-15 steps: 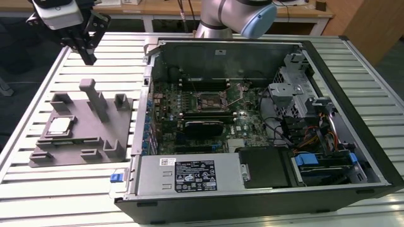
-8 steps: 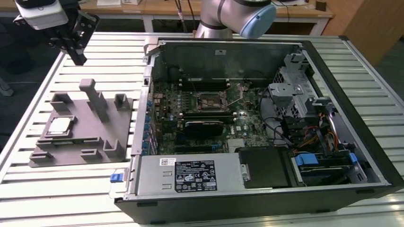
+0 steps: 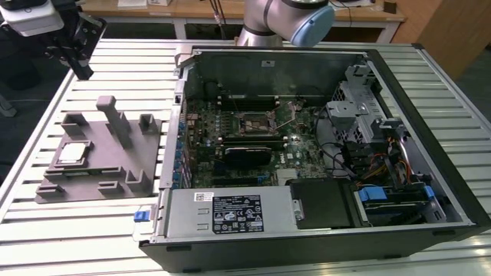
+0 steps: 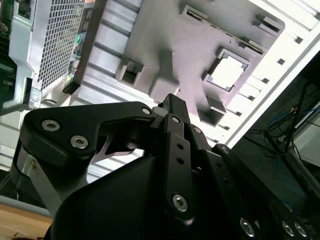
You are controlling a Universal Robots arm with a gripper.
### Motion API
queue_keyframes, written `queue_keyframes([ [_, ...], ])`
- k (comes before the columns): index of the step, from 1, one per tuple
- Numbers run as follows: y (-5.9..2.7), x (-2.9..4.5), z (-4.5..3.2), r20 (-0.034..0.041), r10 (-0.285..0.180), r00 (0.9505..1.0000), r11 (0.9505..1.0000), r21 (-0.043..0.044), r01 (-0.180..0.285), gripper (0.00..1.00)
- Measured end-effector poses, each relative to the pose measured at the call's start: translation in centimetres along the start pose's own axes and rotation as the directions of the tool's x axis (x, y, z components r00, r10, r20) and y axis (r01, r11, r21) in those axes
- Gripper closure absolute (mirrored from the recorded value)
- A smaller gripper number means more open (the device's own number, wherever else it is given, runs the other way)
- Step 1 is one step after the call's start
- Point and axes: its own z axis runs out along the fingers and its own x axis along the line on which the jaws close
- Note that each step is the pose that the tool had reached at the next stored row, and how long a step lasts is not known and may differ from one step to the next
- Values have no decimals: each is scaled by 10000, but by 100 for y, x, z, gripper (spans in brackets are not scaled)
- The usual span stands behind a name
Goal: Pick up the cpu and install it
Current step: 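Reach for the cpu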
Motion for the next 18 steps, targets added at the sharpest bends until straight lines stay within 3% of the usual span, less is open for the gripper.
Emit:
queue_keyframes([
  [18, -33, 423, 2, -2, -1, 10000, 10000, 0, 1, 89],
])
